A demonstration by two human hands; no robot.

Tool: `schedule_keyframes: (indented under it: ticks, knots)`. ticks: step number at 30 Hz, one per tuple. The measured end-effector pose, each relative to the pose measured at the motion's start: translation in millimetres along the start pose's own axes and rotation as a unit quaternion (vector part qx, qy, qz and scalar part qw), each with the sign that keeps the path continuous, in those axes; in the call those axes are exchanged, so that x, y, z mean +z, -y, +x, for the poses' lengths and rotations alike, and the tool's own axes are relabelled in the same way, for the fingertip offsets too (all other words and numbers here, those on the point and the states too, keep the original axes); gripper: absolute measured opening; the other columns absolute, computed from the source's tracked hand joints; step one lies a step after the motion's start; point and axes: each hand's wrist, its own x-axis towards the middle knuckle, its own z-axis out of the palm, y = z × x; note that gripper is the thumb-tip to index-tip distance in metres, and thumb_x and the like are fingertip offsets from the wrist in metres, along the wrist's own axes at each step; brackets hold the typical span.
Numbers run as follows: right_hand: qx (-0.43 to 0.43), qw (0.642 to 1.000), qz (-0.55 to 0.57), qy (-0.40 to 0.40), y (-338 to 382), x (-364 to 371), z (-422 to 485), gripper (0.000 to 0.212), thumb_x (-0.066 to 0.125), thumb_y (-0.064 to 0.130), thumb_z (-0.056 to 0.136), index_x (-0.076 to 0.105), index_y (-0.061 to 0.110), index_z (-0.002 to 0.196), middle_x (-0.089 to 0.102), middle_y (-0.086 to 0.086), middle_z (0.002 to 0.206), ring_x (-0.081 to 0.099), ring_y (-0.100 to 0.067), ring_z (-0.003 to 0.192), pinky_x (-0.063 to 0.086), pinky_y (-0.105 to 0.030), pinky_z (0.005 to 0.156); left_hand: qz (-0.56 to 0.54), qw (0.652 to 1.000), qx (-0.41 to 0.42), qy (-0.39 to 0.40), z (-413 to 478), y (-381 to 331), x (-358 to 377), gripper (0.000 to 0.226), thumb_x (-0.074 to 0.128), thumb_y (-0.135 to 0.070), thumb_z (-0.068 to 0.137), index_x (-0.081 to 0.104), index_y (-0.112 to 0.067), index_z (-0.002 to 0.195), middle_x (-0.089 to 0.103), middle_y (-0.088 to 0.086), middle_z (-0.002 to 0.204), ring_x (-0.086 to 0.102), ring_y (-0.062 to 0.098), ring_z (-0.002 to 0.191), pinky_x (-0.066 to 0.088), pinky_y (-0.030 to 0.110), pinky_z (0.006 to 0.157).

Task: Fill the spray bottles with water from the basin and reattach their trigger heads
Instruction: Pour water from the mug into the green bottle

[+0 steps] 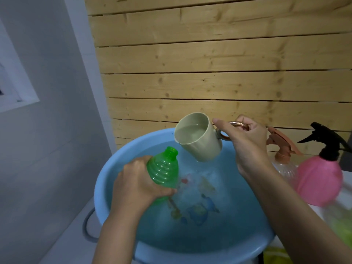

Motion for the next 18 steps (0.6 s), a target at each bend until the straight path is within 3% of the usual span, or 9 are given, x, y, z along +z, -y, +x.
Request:
schedule_keyframes:
  ticks: [7, 18]
  knots:
    - [-0.033, 0.999, -0.020, 0.014, 0.9, 1.8, -2.1, 0.049, 0.082, 0.006, 0.070, 0.037, -0.012, 0.062, 0.035, -0.010, 0.061, 0.030, -0.019, 0.061, 0.033, -0.031, 0.063, -0.006, 1.000, -0.003, 0.007, 0.3, 2.0, 1.3, 0.063, 0.090, -0.045, 0.039, 0.066, -0.026, 0.094, 0.069, -0.006, 0.088, 0.064, 0.022, 0.091, 0.051, 0.031, 0.071]
    - [-0.054, 0.996, -0.062, 0.025, 2.2, 0.2, -3.5, 0.046, 0.082, 0.010, 0.070, 0.039, 0.009, 0.055, 0.032, -0.007, 0.059, 0.028, -0.017, 0.060, 0.024, -0.025, 0.054, 0.002, 1.000, 0.003, 0.007, 1.1, 3.6, 2.4, 0.065, 0.091, -0.043, 0.037, 0.067, -0.027, 0.094, 0.069, -0.006, 0.088, 0.064, 0.022, 0.091, 0.049, 0.030, 0.070]
